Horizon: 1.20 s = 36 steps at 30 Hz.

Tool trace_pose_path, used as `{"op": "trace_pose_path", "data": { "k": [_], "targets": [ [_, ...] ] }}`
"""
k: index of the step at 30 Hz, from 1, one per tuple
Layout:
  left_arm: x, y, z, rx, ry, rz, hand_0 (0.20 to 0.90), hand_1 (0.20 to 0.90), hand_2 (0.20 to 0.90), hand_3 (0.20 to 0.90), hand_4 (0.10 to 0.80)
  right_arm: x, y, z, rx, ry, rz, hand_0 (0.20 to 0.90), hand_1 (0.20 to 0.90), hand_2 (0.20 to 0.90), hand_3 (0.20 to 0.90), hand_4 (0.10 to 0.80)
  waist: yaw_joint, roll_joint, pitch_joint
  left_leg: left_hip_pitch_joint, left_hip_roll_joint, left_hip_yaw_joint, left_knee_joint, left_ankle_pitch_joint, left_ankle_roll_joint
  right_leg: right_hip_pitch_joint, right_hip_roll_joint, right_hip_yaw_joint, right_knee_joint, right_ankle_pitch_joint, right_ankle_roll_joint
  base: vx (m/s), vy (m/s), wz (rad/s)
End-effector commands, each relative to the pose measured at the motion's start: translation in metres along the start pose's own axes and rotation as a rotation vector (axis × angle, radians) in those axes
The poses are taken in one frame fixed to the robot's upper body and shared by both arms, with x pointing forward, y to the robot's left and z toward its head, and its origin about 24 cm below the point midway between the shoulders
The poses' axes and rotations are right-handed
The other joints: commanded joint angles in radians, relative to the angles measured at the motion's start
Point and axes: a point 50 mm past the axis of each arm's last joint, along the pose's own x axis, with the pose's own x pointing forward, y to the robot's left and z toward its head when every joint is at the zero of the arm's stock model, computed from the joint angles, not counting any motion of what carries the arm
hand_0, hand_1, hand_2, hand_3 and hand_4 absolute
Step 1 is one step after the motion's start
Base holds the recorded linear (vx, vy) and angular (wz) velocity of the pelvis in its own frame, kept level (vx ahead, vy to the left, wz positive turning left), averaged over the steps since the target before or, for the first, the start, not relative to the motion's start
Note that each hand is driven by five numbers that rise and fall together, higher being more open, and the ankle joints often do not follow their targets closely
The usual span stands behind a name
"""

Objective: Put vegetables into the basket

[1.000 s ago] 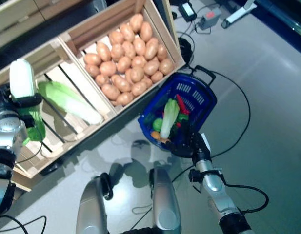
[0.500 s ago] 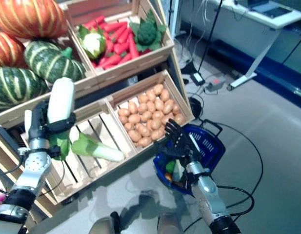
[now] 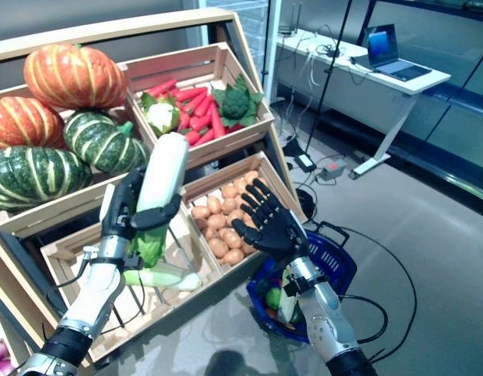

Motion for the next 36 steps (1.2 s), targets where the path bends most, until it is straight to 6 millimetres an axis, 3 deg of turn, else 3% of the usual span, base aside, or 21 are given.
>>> {"op": "trace_pose_path", "data": {
  "k": [1, 12, 18, 34, 35, 36],
  "targets": [
    [0.026, -0.007, 0.056, -0.022, -0.313, -0.075, 0.3, 0.3, 0.3, 0.3, 0.4, 0.036, 0.029, 0.051, 0.029, -0.275, 0.183, 0.9, 0.9, 0.9, 0.9, 0.8, 0.014, -0.008, -0.066, 0.021, -0.065, 0.003, 0.001, -0.083, 0.057, -0.03, 0.026, -0.034, -0.032, 0.079, -0.049, 0.034, -0.037, -0.01],
    [0.026, -0.038, 0.056, -0.056, -0.298, -0.27, 0.3, 0.3, 0.3, 0.3, 0.4, 0.058, 0.044, 0.092, -0.047, -0.365, 0.246, 0.9, 0.9, 0.9, 0.9, 0.8, 0.008, -0.012, -0.08, 0.037, -0.064, 0.018, 0.001, -0.099, 0.062, -0.022, 0.037, -0.004, -0.047, 0.091, -0.045, 0.016, -0.025, -0.1],
    [0.025, -0.052, 0.058, -0.062, -0.309, -0.33, 0.3, 0.3, 0.3, 0.3, 0.4, 0.065, 0.046, 0.101, -0.027, -0.393, 0.251, 0.9, 0.9, 0.9, 0.9, 0.8, 0.008, -0.014, -0.084, 0.039, -0.063, 0.021, 0.001, -0.103, 0.063, -0.019, 0.039, 0.007, -0.054, 0.095, -0.043, 0.002, -0.002, -0.01],
    [0.027, -0.072, 0.064, -0.1, -0.325, -0.391, 0.3, 0.3, 0.3, 0.3, 0.4, 0.08, 0.06, 0.092, 0.074, -0.344, 0.317, 0.9, 0.9, 0.9, 0.9, 0.8, 0.007, -0.012, -0.089, 0.04, -0.061, 0.016, 0.001, -0.102, 0.063, -0.017, 0.036, 0.019, -0.058, 0.098, -0.042, 0.0, 0.0, 0.0],
    [0.027, -0.072, 0.065, -0.102, -0.325, -0.392, 0.3, 0.3, 0.3, 0.3, 0.4, 0.08, 0.061, 0.091, 0.078, -0.34, 0.324, 0.695, 0.695, 0.695, 0.695, 0.664, 0.008, -0.012, -0.089, 0.04, -0.061, 0.015, 0.001, -0.102, 0.063, -0.016, 0.035, 0.019, -0.058, 0.097, -0.041, 0.0, 0.0, 0.0],
    [0.027, -0.073, 0.064, -0.103, -0.325, -0.393, 0.3, 0.3, 0.3, 0.3, 0.4, 0.081, 0.062, 0.09, 0.082, -0.338, 0.33, 0.573, 0.573, 0.573, 0.573, 0.582, 0.008, -0.012, -0.09, 0.04, -0.061, 0.014, 0.001, -0.102, 0.063, -0.017, 0.035, 0.018, -0.057, 0.096, -0.042, 0.0, 0.0, 0.0]
  ]
}}
